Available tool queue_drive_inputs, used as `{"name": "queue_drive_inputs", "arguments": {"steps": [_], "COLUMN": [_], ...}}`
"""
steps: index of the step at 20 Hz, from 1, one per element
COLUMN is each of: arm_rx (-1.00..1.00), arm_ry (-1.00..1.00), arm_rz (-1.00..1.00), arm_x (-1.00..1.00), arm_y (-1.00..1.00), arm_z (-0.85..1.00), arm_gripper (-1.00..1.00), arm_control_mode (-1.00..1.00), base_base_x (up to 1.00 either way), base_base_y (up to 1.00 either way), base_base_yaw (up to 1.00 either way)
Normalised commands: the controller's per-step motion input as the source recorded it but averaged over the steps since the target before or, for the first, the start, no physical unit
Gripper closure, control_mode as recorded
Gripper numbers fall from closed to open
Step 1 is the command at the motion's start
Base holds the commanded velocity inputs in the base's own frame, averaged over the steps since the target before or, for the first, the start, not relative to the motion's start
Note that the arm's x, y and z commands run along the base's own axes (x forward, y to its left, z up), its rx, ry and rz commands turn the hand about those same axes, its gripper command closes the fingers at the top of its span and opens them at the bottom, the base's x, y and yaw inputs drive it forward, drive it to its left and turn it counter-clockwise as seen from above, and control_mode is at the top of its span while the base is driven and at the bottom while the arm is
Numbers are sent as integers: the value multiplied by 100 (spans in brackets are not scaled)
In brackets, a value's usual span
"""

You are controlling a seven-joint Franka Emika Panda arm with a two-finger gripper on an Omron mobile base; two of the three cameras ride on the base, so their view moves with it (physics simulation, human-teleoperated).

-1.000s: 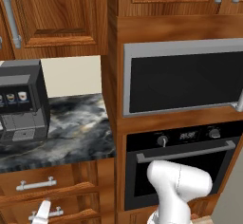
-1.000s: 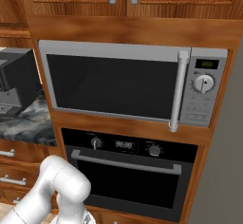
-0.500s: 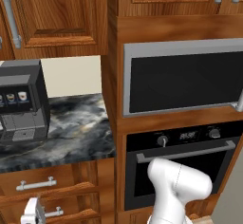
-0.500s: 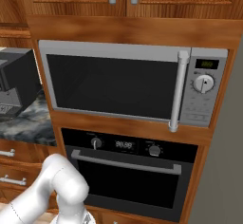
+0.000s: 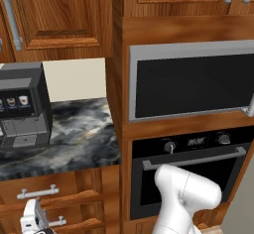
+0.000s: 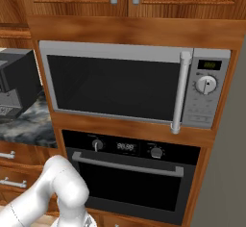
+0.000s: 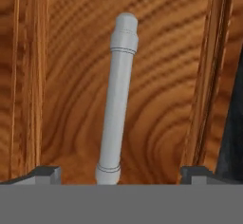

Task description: Take the pizza cutter from the drawer on the left and place it on the dining counter for cutting.

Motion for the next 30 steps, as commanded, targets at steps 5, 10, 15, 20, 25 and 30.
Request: {"name": "queue_drive_inputs", "arguments": {"steps": [5, 10, 15, 20, 25, 30], "arm_rx": [-5, -2, -1, 0, 0, 0], "arm_ry": [-7, -9, -8, -6, -3, -8], "arm_rz": [3, 0, 0, 0, 0, 0], "arm_x": [22, 17, 11, 11, 14, 11], "arm_y": [0, 13, 17, 10, 2, 0], "arm_z": [-53, -24, -23, -30, -38, -33], "arm_gripper": [-100, -100, -100, -100, -100, -100], "arm_control_mode": [-100, -100, -100, -100, -100, -100], "base_base_x": [0, 0, 0, 0, 0, 0], "base_base_y": [0, 0, 0, 0, 0, 0], "base_base_yaw": [0, 0, 0, 0, 0, 0]}}
